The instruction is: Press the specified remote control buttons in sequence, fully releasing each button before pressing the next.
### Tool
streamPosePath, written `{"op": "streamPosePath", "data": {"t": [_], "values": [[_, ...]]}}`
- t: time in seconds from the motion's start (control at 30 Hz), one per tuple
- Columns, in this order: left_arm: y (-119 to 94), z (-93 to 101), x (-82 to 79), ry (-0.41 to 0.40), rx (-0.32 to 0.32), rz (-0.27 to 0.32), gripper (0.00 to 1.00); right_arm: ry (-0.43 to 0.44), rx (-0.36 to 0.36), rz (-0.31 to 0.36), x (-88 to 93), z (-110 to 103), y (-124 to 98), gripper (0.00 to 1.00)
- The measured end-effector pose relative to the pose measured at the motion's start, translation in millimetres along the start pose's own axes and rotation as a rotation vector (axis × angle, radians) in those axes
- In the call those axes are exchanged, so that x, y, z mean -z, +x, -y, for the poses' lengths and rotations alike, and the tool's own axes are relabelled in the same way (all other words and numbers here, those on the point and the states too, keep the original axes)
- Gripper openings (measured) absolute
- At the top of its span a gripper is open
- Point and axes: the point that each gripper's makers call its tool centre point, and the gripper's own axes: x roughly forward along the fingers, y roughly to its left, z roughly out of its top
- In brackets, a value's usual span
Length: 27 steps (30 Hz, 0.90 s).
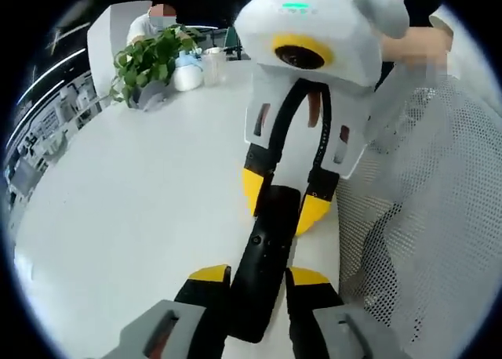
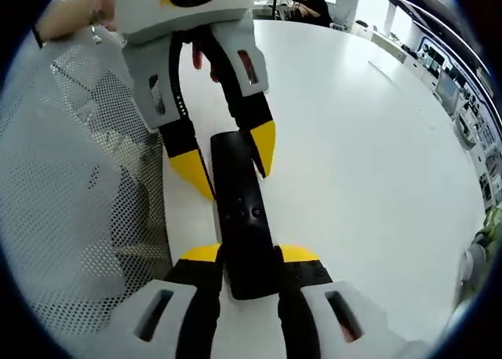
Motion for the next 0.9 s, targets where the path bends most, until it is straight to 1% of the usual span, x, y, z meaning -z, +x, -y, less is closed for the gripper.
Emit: {"op": "streamPosePath", "data": {"t": [0.03,0.1,0.13,0.2,0.27,0.3,0.33,0.37,0.43,0.47,0.53,0.63,0.7,0.73,0.8,0.83,0.9], "values": [[-6,-3.0,-13.7,-0.031,-0.019,0.066,0.28,-0.004,-0.002,-0.003,0.1,0,0,0.25],[-16,-5.3,-27.5,-0.093,-0.032,0.132,0.29,-0.009,-0.004,-0.011,0.2,0,0,0.25],[-19,-4.7,-30.4,-0.112,-0.028,0.149,0.30,-0.012,-0.004,-0.014,0.2,0,0,0.25],[-24,-4.0,-29.9,-0.142,-0.025,0.156,0.33,-0.016,-0.004,-0.021,0.1,-1,0,0.25],[-25,-3.0,-26.4,-0.148,-0.029,0.151,0.35,-0.018,-0.002,-0.025,0.1,-1,0,0.25],[-25,-2.5,-24.0,-0.148,-0.032,0.140,0.36,-0.018,-0.002,-0.026,0.2,-1,0,0.25],[-26,-2.4,-17.6,-0.149,-0.041,0.105,0.38,-0.017,-0.003,-0.025,0.2,-1,0,0.25],[-26,-2.5,-16.7,-0.153,-0.045,0.100,0.41,-0.017,-0.004,-0.025,0.2,-1,0,0.25],[-27,-0.4,-14.9,-0.198,-0.043,0.094,0.48,-0.017,-0.004,-0.025,0.2,-1,0,0.25],[-29,2.2,-18.8,-0.244,-0.027,0.124,0.54,-0.016,-0.003,-0.025,0.2,-1,0,0.25],[-33,-0.4,-22.7,-0.272,-0.036,0.156,0.60,-0.014,-0.003,-0.024,0.2,-1,0,0.25],[-39,-3.1,-24.2,-0.268,-0.059,0.157,0.63,-0.011,-0.003,-0.022,0.3,-1,0,0.25],[-43,-6.0,-24.5,-0.259,-0.087,0.157,0.69,-0.011,-0.003,-0.022,0.3,-1,0,0.25],[-44,-6.8,-24.5,-0.260,-0.095,0.158,0.74,-0.010,-0.003,-0.022,0.3,-1,0,0.25],[-48,-9.0,-27.1,-0.292,-0.111,0.184,0.83,-0.010,-0.002,-0.021,0.3,-1,0,0.25],[-51,-9.3,-30.8,-0.313,-0.114,0.215,0.86,-0.009,-0.003,-0.021,0.3,-1,0,0.25],[-55,-9.2,-31.2,-0.317,-0.118,0.221,0.90,-0.008,-0.003,-0.021,0.3,-1,0,0.25]]}}
